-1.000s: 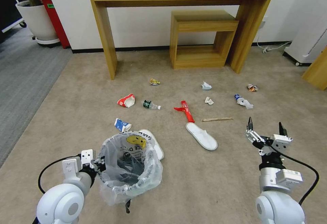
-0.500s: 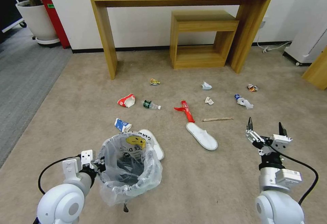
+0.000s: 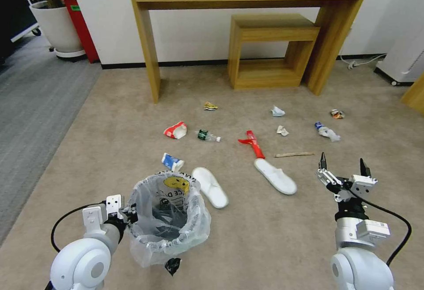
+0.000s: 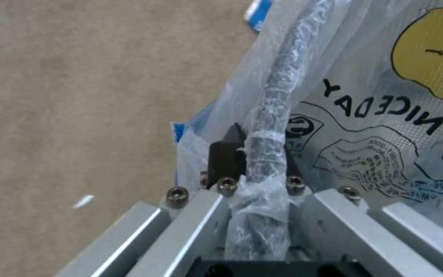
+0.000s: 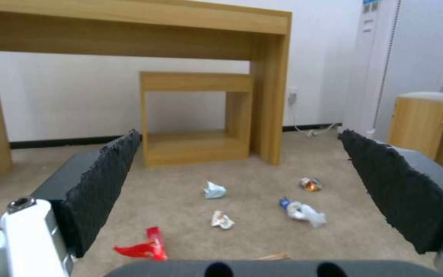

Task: Pick up the trash bin and place the garbage on the floor into it.

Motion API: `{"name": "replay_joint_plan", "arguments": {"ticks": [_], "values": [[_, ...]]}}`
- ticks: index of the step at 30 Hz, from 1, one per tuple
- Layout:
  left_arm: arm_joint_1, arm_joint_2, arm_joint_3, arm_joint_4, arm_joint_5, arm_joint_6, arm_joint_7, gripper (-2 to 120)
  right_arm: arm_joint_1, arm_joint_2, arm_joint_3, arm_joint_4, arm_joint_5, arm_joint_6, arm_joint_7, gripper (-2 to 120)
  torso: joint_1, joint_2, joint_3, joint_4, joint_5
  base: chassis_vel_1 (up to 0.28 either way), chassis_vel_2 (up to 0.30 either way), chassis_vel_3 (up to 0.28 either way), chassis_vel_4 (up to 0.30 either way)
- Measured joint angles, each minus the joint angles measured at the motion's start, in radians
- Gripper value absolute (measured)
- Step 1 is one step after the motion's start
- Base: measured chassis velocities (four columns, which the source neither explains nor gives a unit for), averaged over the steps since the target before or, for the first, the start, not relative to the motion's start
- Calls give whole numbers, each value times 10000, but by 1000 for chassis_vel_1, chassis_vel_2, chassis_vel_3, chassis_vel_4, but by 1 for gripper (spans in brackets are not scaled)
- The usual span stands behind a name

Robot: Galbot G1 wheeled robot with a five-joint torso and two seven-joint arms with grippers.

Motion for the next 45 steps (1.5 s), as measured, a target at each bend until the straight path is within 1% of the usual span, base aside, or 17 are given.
{"name": "replay_joint_plan", "arguments": {"ticks": [6,18,24,30,35,45], "values": [[-8,1,-6,28,13,0,0,1,44,8,-8,-101,-28,151,-29,100,0,0,-1,-1,-1,115,108,-119,-115],[-122,31,-23,192,-30,0,13,1,157,0,-12,-195,-5,305,21,100,0,1,-1,-3,2,0,0,0,0],[-278,12,89,435,-40,1,7,1,151,-50,36,-128,-10,-8,-33,100,0,1,-2,-2,0,0,0,0,0],[-308,13,113,460,-37,0,-4,1,158,-70,42,-119,-1,-31,-88,100,-1,1,-2,-2,0,0,0,0,0],[-298,12,114,462,-28,0,-9,1,168,-73,18,-118,0,-64,-113,100,-1,1,-3,-2,-1,-58,72,73,-66],[-314,-22,151,496,15,0,-16,1,244,-100,-25,-188,9,-24,-122,100,2,0,1,-2,1,-147,159,148,-141]]}}
